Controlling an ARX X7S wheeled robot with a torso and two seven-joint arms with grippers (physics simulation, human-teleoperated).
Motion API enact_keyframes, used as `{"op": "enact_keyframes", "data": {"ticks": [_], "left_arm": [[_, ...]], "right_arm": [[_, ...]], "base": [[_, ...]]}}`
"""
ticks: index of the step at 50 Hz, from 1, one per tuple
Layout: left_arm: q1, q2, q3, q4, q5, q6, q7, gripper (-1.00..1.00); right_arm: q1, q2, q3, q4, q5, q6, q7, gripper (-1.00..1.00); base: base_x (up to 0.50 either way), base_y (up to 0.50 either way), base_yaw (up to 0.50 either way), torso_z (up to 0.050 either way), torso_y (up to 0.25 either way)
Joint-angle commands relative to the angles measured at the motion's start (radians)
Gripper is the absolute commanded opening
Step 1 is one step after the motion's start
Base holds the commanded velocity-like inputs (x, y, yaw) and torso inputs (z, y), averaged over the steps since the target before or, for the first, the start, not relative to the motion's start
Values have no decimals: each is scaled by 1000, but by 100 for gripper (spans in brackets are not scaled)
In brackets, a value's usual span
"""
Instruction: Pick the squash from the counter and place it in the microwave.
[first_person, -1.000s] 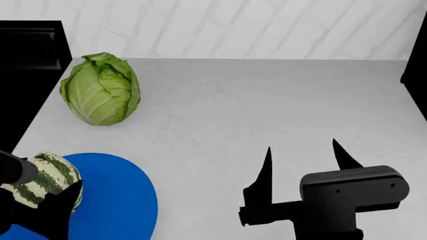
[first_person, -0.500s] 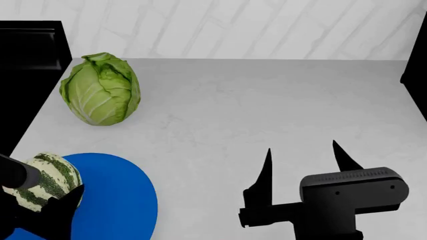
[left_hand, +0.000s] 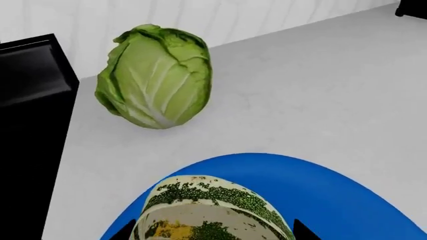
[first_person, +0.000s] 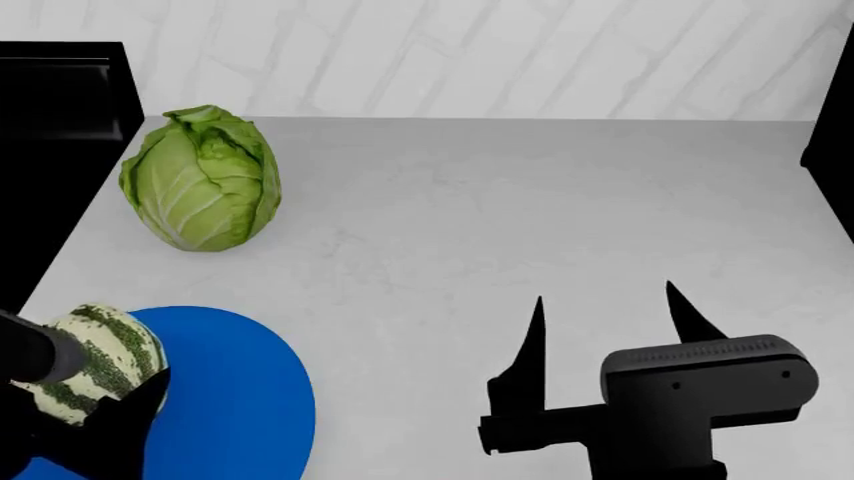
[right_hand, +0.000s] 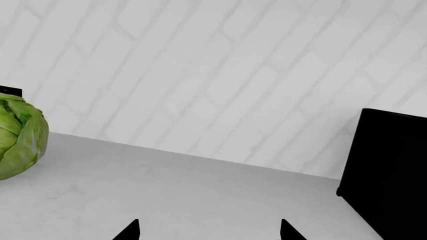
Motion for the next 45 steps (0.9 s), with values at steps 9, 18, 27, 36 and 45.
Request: {"op": "enact_keyframes", "data": {"ticks": [9, 18, 27, 36, 45], "left_arm": [[-22, 50, -129, 20, -21, 133, -1, -100], [1, 120, -194, 47, -1, 270, -22, -100], [23, 149, -228, 56, 0, 333, -22, -100], [27, 150, -210, 54, 22, 353, -24, -100], [33, 146, -197, 55, 33, 363, -23, -100]], "right_arm": [[11, -16, 27, -2, -4, -1, -21, 100], [8, -12, 32, -22, 1, 5, -13, 100], [12, -10, 31, -31, 4, 12, -8, 100], [7, -8, 37, -41, 2, 10, 5, 100], [2, -4, 31, -37, 2, 10, 6, 100]], "base": [[0, 0, 0, 0, 0], [0, 0, 0, 0, 0], [0, 0, 0, 0, 0], [0, 0, 0, 0, 0], [-287, 45, 0, 0, 0]]}}
